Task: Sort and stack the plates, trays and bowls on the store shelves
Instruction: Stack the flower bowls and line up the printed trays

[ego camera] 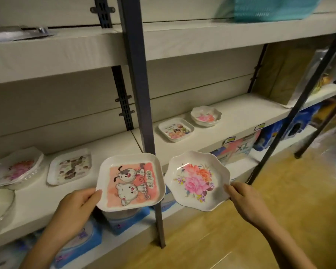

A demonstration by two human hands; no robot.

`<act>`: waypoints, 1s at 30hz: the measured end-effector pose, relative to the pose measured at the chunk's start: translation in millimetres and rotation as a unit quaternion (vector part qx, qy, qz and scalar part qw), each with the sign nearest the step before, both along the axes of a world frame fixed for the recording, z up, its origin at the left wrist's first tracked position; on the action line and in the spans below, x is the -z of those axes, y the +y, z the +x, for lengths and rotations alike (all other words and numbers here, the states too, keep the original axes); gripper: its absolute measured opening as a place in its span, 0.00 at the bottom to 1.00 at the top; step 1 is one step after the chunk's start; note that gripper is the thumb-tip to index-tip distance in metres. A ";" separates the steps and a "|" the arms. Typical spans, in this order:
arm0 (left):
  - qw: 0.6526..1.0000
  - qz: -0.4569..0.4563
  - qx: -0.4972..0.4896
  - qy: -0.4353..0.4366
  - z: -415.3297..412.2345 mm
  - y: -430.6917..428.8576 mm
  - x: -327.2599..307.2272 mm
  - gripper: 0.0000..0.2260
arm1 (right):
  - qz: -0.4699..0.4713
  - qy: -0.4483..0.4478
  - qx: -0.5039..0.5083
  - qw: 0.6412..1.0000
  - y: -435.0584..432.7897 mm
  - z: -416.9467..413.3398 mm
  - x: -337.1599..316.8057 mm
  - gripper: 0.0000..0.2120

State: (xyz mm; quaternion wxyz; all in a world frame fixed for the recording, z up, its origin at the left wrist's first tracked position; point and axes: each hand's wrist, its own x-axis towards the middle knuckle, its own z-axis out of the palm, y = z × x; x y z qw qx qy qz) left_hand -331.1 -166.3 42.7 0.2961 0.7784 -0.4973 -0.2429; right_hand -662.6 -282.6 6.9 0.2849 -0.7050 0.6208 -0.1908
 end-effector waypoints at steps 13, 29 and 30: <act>0.999 -0.030 -0.013 -0.018 -131.6 -83.8 4.5 0.20 | -0.002 0.013 0.037 0.999 -77.4 -126.3 -1.5 0.20; 0.996 -0.016 -0.092 0.009 -148.3 -229.3 26.6 0.12 | 0.043 -0.014 -0.011 0.999 -268.5 -131.4 6.2 0.17; 0.995 -0.016 -0.097 0.005 -146.4 -236.8 26.5 0.11 | 0.031 -0.008 -0.019 0.999 -285.9 -129.2 9.2 0.18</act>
